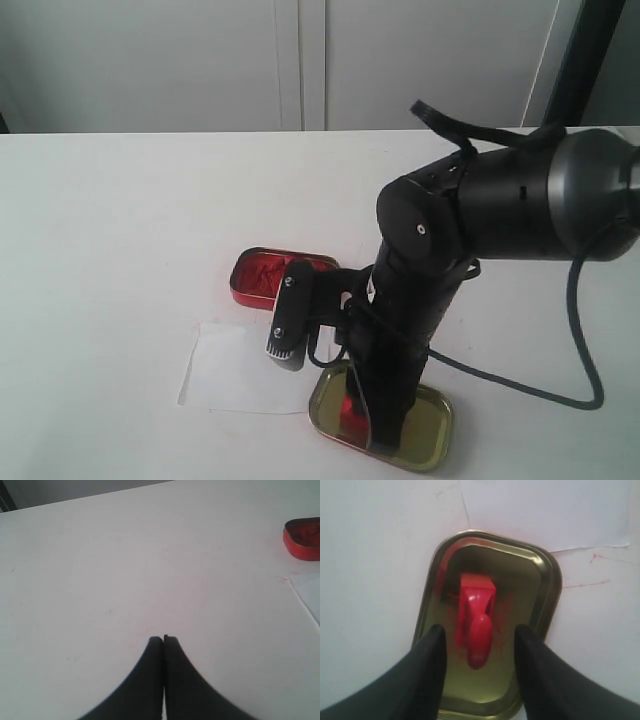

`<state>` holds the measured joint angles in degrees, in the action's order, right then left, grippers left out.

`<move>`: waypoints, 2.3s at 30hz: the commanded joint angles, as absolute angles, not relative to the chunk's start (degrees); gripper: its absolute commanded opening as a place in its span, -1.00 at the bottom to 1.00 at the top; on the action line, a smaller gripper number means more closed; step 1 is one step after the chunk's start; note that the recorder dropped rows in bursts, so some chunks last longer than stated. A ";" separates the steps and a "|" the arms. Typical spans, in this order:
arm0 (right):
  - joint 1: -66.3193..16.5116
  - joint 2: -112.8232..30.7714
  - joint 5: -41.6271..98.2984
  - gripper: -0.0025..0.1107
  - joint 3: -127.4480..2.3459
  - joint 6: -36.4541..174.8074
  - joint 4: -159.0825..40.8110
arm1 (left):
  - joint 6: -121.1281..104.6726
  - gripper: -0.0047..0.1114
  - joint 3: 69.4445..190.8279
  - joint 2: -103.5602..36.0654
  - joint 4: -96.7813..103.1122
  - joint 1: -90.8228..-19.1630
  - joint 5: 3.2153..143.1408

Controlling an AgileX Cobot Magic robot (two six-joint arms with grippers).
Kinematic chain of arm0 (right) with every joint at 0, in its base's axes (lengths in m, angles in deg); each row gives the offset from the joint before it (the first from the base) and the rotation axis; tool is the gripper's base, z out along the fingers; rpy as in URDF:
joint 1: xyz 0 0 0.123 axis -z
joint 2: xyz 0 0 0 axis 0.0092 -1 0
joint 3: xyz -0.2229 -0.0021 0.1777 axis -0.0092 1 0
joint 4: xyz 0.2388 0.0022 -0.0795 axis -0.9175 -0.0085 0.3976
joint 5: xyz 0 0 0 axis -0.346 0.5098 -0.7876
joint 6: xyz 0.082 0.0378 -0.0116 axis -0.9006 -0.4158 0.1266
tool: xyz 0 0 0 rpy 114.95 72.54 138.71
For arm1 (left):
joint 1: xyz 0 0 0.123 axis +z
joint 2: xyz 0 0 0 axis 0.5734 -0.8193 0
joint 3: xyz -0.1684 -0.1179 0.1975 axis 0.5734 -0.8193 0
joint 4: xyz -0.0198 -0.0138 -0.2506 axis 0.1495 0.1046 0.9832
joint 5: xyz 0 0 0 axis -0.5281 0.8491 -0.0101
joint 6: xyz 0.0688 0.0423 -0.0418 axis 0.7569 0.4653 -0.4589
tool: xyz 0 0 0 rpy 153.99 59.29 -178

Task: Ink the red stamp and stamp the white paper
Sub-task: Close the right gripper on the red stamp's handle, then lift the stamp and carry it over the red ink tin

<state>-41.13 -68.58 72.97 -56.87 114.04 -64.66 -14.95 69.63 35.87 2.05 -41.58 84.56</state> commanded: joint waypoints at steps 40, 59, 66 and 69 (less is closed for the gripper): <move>-41.25 -73.75 70.27 -0.49 -56.94 114.40 -64.88 | -14.79 -0.92 69.44 36.07 2.20 -41.44 84.38; -41.25 -71.72 72.03 -0.96 -57.06 108.13 -64.88 | -14.79 -0.92 69.44 36.07 2.20 -41.44 84.38; -41.25 -69.94 74.74 -0.96 -57.06 106.55 -66.34 | -14.79 -0.92 69.44 36.07 2.20 -41.44 84.38; -41.25 -69.38 74.52 -0.96 -57.06 101.68 -66.45 | -14.79 -0.92 69.44 36.07 2.20 -41.44 84.38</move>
